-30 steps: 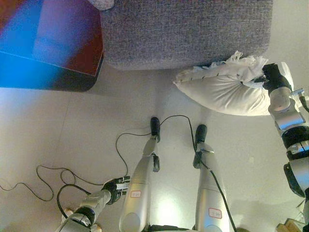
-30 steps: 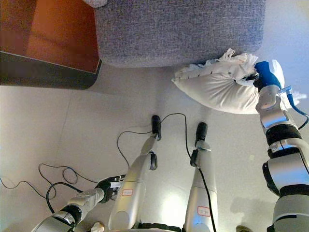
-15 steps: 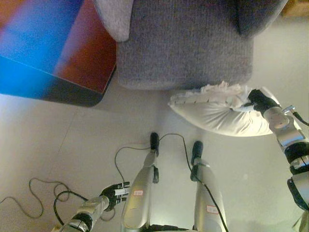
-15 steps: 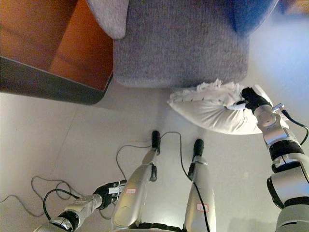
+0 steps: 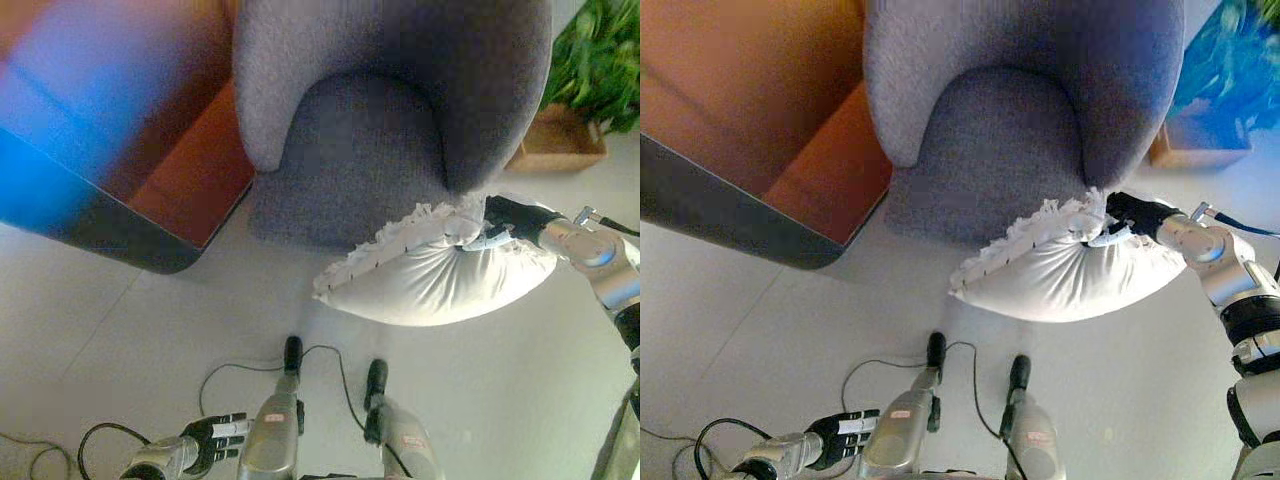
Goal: Pick up the pillow and put it on the sofa.
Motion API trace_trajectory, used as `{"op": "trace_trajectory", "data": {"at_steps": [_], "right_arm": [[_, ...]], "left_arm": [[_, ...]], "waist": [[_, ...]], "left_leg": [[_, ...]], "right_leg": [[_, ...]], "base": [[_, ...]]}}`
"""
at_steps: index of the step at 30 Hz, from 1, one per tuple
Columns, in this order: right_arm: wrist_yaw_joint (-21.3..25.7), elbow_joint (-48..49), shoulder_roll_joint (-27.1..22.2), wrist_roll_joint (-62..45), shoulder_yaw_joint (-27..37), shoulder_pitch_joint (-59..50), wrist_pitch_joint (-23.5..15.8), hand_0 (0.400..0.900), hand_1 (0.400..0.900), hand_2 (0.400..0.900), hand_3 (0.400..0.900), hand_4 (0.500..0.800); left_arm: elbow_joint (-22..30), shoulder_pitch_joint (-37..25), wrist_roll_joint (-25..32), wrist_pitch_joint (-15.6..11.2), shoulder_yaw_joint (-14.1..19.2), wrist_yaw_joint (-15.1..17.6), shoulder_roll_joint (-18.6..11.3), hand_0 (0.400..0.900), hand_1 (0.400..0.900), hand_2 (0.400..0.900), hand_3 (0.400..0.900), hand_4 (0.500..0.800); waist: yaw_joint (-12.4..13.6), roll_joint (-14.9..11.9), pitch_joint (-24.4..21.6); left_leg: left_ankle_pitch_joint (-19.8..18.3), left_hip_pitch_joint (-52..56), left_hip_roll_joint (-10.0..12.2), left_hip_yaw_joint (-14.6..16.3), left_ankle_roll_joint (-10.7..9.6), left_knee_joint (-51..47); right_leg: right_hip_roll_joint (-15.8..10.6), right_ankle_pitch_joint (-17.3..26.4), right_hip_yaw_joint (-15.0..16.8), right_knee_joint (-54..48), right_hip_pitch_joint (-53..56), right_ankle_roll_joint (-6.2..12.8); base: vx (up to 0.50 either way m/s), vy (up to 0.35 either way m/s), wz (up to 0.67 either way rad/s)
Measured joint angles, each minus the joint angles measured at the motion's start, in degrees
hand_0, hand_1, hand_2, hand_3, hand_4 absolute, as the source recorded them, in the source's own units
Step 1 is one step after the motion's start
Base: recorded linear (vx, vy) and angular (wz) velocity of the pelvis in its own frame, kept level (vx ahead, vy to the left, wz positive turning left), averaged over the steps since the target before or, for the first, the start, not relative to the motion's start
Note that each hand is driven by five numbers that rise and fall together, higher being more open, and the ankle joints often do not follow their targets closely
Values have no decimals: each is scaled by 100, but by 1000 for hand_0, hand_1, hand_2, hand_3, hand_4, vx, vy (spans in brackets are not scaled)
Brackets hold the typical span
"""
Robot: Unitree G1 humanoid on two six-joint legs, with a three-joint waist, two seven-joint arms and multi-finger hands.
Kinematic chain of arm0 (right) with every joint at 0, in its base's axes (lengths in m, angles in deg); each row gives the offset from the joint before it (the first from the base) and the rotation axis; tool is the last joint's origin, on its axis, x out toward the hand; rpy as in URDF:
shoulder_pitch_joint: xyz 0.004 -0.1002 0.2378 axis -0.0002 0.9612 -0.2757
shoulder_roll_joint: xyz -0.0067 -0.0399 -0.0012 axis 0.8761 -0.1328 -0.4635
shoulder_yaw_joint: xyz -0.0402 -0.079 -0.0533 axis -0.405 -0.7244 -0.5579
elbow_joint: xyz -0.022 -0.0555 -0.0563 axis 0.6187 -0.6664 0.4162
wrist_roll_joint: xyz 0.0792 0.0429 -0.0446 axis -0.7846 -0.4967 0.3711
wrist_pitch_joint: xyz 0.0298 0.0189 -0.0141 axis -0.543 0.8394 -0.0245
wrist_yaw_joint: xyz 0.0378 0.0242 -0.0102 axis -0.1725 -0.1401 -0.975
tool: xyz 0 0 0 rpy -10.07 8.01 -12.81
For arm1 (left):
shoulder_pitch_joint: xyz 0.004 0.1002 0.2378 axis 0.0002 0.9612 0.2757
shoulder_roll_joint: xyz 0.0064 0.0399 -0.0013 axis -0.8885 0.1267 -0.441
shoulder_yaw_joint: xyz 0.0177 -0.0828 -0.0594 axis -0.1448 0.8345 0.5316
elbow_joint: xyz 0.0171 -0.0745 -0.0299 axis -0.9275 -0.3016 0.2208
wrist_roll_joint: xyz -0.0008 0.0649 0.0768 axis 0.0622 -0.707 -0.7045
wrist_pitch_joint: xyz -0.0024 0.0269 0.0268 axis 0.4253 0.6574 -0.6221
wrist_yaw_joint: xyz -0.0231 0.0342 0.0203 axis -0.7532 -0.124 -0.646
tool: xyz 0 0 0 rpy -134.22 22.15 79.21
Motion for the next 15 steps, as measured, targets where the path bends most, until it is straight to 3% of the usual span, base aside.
{"op": "trace_trajectory", "data": {"at_steps": [6, 12, 15], "right_arm": [[-558, 94, -8, -97, -154, -224, 158, 400, 400, 400, 400, 500], [-866, -197, -68, -653, -965, -1365, 844, 400, 400, 400, 400, 500], [-938, -716, -28, -822, -1129, -1767, 1358, 400, 400, 400, 400, 500]], "left_arm": [[-120, 355, -233, 230, 162, -95, 15, 900, 900, 900, 900, 800], [-362, 401, -556, 400, 249, -166, 42, 900, 900, 900, 900, 800], [-503, 426, -608, 490, 249, -203, 36, 900, 900, 900, 900, 800]], "waist": [[2, -147, -605], [32, -176, -860], [228, -248, -1132]], "left_leg": [[-175, 392, -56, -58, -40, -4], [-223, 699, -28, -66, -74, -4], [-227, 733, -31, -137, -82, -6]], "right_leg": [[1, 78, -113, -500, 665, 21], [32, 34, -132, -504, 983, 2], [34, 3, -207, -504, 1060, 9]], "base": [[189, 63, 6], [150, 34, 12], [137, 32, 14]]}}
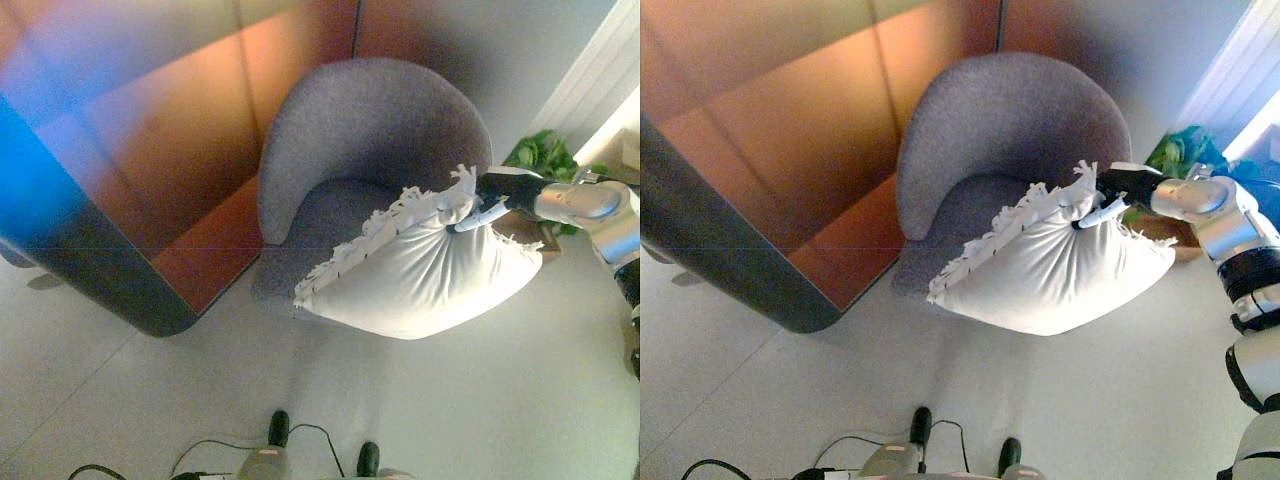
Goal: Pick up the pillow and put it on the sofa.
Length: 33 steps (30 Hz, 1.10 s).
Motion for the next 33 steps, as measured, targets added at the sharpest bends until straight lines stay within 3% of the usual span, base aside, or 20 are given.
{"op": "trace_trajectory", "data": {"at_steps": [9, 17, 19, 25, 33], "right_arm": [[264, -653, 220, -94, -263, -669, 910, 400, 400, 400, 400, 500], [660, -996, 393, -311, -266, -824, 1325, 400, 400, 400, 400, 500], [808, -1053, 420, -380, -307, -857, 1387, 900, 900, 900, 900, 800], [1371, -1464, 459, -669, -526, -1310, 1568, 900, 900, 900, 900, 800], [1635, -1684, 420, -869, -677, -2332, 1542, 900, 900, 900, 900, 800]], "left_arm": [[-118, 128, -53, 301, -15, -67, -66, 900, 900, 900, 900, 800], [-117, 281, -13, 534, -192, -119, -67, 900, 900, 900, 900, 800], [-115, 288, 59, 539, -242, -120, -68, 900, 900, 900, 900, 800], [-110, 199, 181, 486, -318, -120, -78, 900, 900, 900, 900, 800], [-38, 138, 299, 329, -349, -176, -99, 900, 900, 900, 900, 800]], "waist": [[300, -170, -117], [420, -173, -115], [448, -171, -114], [451, -117, -55], [405, -117, 214]], "left_leg": [[41, 21, -14, -148, -1, 2], [116, -179, -23, -326, -6, 2], [131, -265, -25, -340, -6, 2], [195, -513, -32, -441, -9, 4], [198, -626, -11, -428, -25, 4]], "right_leg": [[7, -28, -105, 2, 98, 16], [23, -29, -255, 3, -7, 14], [23, -28, -269, 5, -89, 14], [35, -8, -361, 5, -291, -12], [52, 0, -347, 4, -414, -22]], "base": [[73, 18, 10], [-5, 12, 9], [-41, 15, 10], [-95, -11, 2], [-38, -11, -6]]}}
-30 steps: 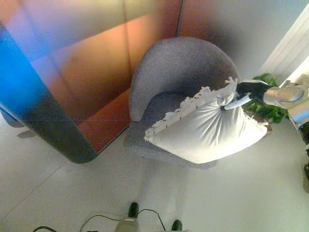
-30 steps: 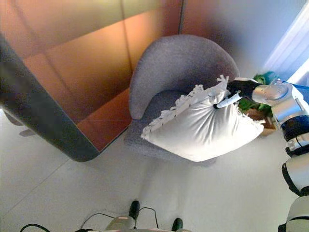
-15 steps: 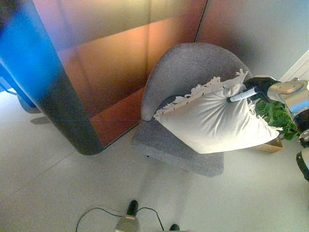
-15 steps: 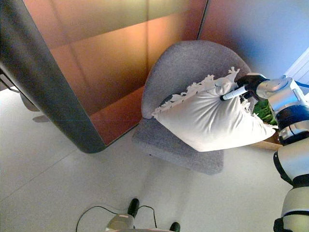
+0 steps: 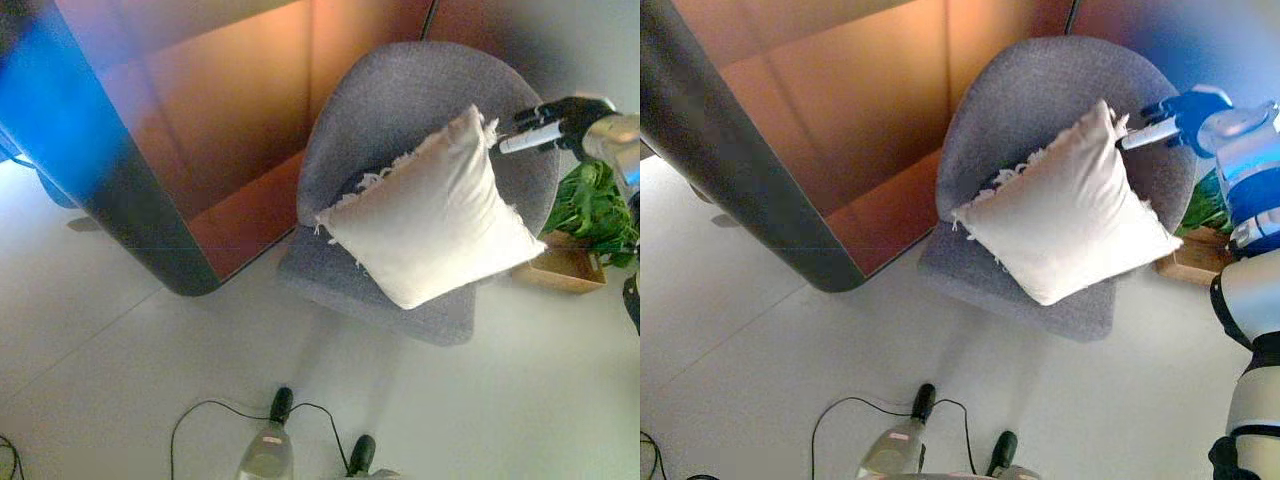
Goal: Pick up the pillow and put it on the sofa.
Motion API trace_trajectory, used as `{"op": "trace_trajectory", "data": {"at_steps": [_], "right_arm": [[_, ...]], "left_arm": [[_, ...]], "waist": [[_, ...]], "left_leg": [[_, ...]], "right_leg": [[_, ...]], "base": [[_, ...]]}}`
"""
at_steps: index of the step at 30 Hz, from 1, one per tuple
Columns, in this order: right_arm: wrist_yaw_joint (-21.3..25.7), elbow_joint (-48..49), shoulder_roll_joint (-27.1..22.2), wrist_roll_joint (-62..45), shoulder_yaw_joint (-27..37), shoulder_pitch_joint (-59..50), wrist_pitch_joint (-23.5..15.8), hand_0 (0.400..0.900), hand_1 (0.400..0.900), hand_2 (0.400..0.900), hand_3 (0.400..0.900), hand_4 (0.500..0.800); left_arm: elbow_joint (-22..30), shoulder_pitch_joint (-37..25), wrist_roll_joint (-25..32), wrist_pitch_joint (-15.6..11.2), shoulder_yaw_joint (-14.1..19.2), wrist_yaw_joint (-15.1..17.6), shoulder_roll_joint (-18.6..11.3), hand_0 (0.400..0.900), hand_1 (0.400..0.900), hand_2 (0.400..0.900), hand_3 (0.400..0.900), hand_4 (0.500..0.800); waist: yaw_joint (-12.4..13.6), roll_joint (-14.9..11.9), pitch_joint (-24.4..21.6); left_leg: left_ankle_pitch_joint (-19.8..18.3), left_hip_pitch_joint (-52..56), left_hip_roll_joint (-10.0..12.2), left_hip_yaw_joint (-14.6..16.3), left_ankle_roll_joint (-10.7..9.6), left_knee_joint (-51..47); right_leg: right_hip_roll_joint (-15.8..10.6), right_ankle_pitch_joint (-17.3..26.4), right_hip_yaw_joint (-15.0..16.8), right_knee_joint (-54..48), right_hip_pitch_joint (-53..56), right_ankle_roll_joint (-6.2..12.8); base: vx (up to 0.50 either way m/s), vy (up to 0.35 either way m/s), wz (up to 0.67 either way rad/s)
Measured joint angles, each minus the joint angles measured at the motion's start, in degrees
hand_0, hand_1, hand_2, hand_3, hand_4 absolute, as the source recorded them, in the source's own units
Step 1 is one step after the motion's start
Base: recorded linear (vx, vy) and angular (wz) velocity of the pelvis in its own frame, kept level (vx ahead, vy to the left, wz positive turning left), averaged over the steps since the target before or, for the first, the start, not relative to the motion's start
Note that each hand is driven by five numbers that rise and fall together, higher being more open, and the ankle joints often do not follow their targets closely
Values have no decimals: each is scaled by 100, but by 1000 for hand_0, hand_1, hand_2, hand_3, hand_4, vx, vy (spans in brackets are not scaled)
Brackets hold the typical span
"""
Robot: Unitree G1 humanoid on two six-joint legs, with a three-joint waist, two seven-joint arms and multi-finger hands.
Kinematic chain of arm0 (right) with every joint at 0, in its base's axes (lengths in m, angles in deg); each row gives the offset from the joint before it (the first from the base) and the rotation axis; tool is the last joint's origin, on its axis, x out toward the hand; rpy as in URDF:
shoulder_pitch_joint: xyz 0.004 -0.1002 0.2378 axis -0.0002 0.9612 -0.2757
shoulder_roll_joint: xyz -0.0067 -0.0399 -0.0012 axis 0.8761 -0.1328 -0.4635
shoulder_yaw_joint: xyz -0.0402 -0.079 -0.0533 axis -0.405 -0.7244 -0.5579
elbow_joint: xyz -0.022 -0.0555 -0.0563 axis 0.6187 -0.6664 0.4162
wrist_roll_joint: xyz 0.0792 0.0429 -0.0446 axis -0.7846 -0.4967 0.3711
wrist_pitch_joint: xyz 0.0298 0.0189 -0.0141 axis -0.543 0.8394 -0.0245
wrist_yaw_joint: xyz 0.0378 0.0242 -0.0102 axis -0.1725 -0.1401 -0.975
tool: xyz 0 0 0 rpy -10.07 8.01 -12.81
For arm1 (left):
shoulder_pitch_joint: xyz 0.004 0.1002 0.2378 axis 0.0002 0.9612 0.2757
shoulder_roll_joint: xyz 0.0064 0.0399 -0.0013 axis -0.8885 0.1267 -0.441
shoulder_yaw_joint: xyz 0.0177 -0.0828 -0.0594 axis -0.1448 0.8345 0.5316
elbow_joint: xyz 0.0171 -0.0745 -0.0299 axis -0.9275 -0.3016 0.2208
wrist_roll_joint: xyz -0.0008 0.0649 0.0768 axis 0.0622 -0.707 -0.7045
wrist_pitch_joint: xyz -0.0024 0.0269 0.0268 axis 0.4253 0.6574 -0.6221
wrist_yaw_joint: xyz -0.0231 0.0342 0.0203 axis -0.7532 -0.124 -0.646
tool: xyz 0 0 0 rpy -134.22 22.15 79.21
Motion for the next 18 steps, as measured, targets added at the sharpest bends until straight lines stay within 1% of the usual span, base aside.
{"op": "trace_trajectory", "data": {"at_steps": [5, 9, 14, 16, 18], "right_arm": [[-16, -38, -47, -6, 0, -65, -36, 900, 900, 900, 900, 800], [-114, -195, -61, -9, 0, -74, -35, 900, 900, 900, 900, 800], [-173, -291, -247, -63, 32, -72, -30, 900, 900, 900, 900, 800], [-185, -293, -324, -110, 118, -43, -46, 900, 900, 900, 900, 800], [-178, -241, -395, -159, 535, 167, -175, 900, 900, 900, 900, 800]], "left_arm": [[93, -87, 27, -18, 0, -64, -29, 900, 900, 900, 900, 800], [95, -108, 121, -72, 0, -103, -73, 900, 900, 900, 900, 800], [91, -108, 148, -120, 0, -104, -100, 900, 900, 900, 900, 800], [91, -107, 148, -118, 0, -104, -100, 900, 900, 900, 900, 800], [90, -101, 150, -116, 0, -106, -101, 900, 900, 900, 900, 800]], "waist": [[7, -85, 58], [-2, -92, 62], [-8, -88, 64], [-18, -88, 64], [-13, -86, 65]], "left_leg": [[-4, -1, 0, 9, -4, 0], [-7, 0, -2, 15, -6, 0], [-10, -3, -2, 28, -3, 0], [-12, 9, -2, 41, -1, 0], [-20, 49, -2, 68, 4, 0]], "right_leg": [[-4, -1, 7, 0, -4, 1], [-6, -1, 12, 0, -4, 1], [-7, 0, 26, 1, -17, 0], [-8, 2, 42, 1, -15, -3], [-14, 5, 67, 1, 11, -7]], "base": [[-4, -1, -1], [0, 0, 0], [-2, -4, -3], [5, 18, -8], [-2, 29, -7]]}}
